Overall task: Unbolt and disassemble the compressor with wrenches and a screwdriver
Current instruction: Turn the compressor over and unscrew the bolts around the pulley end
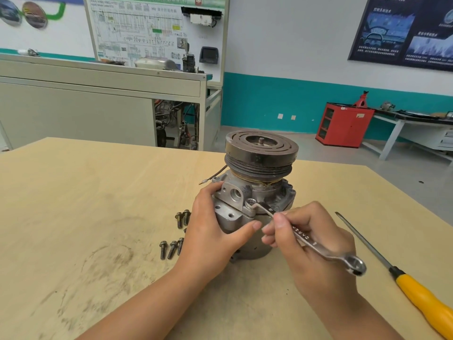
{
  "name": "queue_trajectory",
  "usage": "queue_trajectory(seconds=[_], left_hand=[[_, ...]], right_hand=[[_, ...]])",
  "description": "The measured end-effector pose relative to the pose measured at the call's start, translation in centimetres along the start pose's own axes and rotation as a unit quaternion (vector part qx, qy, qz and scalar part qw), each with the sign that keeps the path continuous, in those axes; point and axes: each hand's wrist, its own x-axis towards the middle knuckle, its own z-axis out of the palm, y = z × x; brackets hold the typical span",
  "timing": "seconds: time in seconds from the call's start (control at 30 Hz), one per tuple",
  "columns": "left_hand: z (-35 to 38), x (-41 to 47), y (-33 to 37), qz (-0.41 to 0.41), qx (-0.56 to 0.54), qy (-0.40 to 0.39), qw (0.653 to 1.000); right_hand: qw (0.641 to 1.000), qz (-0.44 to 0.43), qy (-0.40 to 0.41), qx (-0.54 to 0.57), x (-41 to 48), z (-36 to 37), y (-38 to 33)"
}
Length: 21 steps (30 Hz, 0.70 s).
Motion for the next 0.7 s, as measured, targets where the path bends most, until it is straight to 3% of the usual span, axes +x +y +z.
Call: queue_trajectory(seconds=[0.2, 0.47, 0.53, 0.6, 0.7], left_hand=[[0.0, -0.1, 0.1, -0.004, -0.008, -0.002, 1.000], [0.1, -0.2, 0.2, -0.009, -0.013, -0.005, 1.000], [0.1, -0.2, 0.1, -0.007, -0.011, -0.005, 1.000], [0.0, -0.1, -0.1, 0.001, -0.006, -0.002, 1.000], [0.0, -0.1, -0.2, 0.010, 0.012, 0.005, 1.000]], right_hand=[[0.996, -0.047, -0.015, -0.069, -0.2, 0.1, -0.3], [0.973, -0.115, -0.101, -0.175, 0.6, -0.6, -1.6], [0.981, -0.062, -0.123, -0.138, 0.8, -1.0, -1.7], [0.990, 0.059, -0.128, -0.030, 1.1, -1.6, -1.4], [0.963, 0.212, -0.091, 0.138, 2.2, -2.3, -0.4]])
